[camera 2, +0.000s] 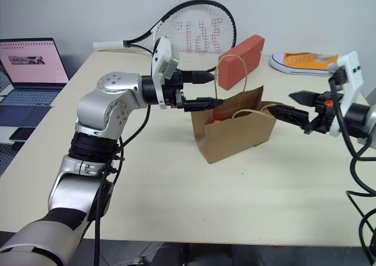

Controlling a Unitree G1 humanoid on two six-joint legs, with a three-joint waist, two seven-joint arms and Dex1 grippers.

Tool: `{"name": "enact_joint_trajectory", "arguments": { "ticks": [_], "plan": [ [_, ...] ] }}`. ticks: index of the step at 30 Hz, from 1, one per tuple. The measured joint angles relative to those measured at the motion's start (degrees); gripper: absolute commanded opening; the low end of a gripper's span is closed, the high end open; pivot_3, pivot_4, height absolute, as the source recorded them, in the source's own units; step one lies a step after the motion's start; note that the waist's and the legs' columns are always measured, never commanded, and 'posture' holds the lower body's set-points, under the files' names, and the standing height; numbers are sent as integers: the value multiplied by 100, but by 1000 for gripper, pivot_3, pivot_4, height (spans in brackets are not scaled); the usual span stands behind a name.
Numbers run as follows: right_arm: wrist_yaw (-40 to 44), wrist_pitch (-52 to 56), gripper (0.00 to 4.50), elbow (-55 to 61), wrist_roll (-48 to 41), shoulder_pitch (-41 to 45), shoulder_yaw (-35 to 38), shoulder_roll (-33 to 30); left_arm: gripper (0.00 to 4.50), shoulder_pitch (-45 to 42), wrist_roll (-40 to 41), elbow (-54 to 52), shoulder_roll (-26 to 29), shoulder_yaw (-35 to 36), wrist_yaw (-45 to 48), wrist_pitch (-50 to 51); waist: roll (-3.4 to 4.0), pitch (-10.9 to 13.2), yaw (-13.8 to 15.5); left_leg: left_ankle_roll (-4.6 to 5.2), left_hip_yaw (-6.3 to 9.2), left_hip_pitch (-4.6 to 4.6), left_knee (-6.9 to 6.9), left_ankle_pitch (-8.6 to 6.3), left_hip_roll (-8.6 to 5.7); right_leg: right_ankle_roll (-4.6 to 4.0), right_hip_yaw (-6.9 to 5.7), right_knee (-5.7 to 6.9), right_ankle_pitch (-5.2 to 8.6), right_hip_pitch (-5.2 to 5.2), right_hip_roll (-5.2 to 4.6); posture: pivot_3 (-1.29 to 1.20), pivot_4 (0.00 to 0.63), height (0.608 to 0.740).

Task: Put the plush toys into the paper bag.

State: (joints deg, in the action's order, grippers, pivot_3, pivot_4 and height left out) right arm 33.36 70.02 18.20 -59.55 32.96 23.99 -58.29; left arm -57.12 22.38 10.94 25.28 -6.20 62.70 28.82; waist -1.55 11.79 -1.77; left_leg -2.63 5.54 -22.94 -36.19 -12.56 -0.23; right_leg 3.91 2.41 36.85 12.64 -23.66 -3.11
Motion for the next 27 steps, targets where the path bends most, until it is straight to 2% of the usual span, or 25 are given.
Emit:
{"name": "enact_joint_trajectory", "arguments": {
  "ticks": [4, 9, 14, 20, 24, 27],
  "plan": [
    [715, -712, 4500, 6, 442, -349, -4, -437, 4485, 281, 45, -435, 332, 286, -241, 137, 0, 0, -14, 0, -4, 1, 2, 0, 2, 1, 2, 0, 0, -2, 0, 0, 150, 740],
    [1534, -1711, 4500, 228, 1026, -1176, 100, -618, 4485, 932, 318, -967, 701, 908, -468, 266, 0, 0, -12, -1, -9, 3, 3, 0, 3, 3, 5, 1, 2, -2, 0, 0, 150, 740],
    [1963, -2074, 4500, 499, 1135, -1739, 427, -619, 4485, 1903, 845, -1846, 601, 1336, -850, 642, 0, 0, 7, -1, -6, 3, -3, 0, 2, 7, 4, 0, -1, 3, -2, 0, 150, 740],
    [2036, -2080, 4500, 1025, 1060, -2120, 438, -507, 4485, 2765, 1125, -2745, 204, 1208, -1382, 717, -1, -1, 16, -1, -7, 10, -10, 0, 2, 7, 4, 0, -2, 12, -2, 0, 150, 740],
    [1930, -2064, 4500, 1426, 868, -2122, 253, -367, 4485, 3259, 761, -2949, -42, 678, -1583, 304, -1, -1, 24, -1, -8, 14, -11, 0, 1, 5, 6, -2, -1, 19, -2, 0, 150, 740],
    [1850, -2053, 4500, 1567, 806, -2056, 29, -339, 4485, 3297, 369, -2813, -211, 429, -1818, -112, -1, -1, 32, -1, -8, 11, -16, 0, 1, -11, 6, -2, 8, 18, -1, 0, 150, 740]
  ]
}}
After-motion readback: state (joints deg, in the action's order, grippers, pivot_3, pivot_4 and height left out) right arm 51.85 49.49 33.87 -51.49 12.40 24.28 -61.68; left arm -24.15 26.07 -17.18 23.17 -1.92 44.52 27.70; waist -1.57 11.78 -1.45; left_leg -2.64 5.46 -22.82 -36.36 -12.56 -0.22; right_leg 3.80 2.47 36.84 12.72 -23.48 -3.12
